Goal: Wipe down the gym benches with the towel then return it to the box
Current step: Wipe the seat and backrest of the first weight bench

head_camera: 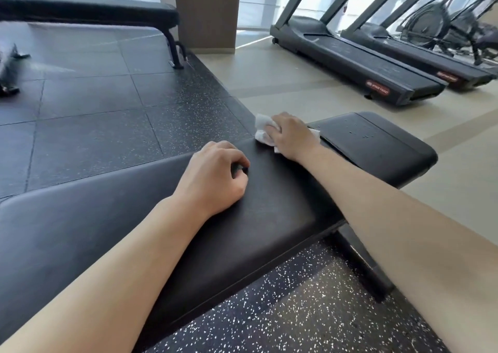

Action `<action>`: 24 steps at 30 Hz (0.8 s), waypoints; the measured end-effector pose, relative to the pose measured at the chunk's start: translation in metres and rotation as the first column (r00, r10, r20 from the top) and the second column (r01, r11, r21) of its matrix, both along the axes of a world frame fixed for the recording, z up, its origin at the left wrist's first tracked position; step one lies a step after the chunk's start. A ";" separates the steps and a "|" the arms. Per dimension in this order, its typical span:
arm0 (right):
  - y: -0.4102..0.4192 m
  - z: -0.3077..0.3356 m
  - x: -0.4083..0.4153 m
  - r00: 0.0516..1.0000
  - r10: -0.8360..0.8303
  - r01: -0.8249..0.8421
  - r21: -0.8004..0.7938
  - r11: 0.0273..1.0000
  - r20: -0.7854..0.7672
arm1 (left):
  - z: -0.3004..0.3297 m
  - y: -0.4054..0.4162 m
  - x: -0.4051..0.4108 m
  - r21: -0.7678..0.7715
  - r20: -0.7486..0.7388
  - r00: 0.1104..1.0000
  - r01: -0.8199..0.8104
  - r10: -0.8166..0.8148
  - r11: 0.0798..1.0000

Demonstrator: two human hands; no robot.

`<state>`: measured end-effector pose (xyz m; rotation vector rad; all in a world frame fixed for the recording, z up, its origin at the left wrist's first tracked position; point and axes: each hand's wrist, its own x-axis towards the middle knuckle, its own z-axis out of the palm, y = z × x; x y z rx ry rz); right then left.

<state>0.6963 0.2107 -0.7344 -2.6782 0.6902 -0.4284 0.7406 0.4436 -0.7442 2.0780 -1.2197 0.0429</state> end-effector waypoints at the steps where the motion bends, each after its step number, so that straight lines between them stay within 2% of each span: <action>1: 0.016 0.000 0.009 0.999 0.043 -0.043 -0.005 0.999 0.002 | 0.000 0.001 0.000 0.004 0.000 1.000 0.001 -0.001 1.000; 6: 0.075 -0.003 -0.027 0.942 0.319 -0.327 0.059 0.943 0.106 | 0.007 0.006 -0.003 -0.054 -0.037 0.999 0.029 -0.031 0.998; 9: 0.065 -0.003 -0.085 0.928 0.359 -0.365 0.050 0.930 0.103 | 0.011 0.009 -0.016 -0.057 -0.084 0.983 0.158 -0.162 0.986; 12: 0.027 -0.002 -0.128 0.962 0.266 -0.270 0.066 0.960 0.070 | 0.009 0.004 -0.027 0.014 -0.055 0.958 0.284 -0.283 0.959; 15: -0.013 -0.003 -0.133 0.981 0.174 -0.180 0.066 0.981 0.090 | 0.006 0.001 -0.017 0.045 0.022 0.972 0.231 -0.233 0.972; 24: -0.050 0.004 0.001 0.999 0.006 -0.006 -0.004 1.000 -0.047 | 0.003 0.001 -0.002 0.055 0.007 0.995 0.104 -0.104 0.993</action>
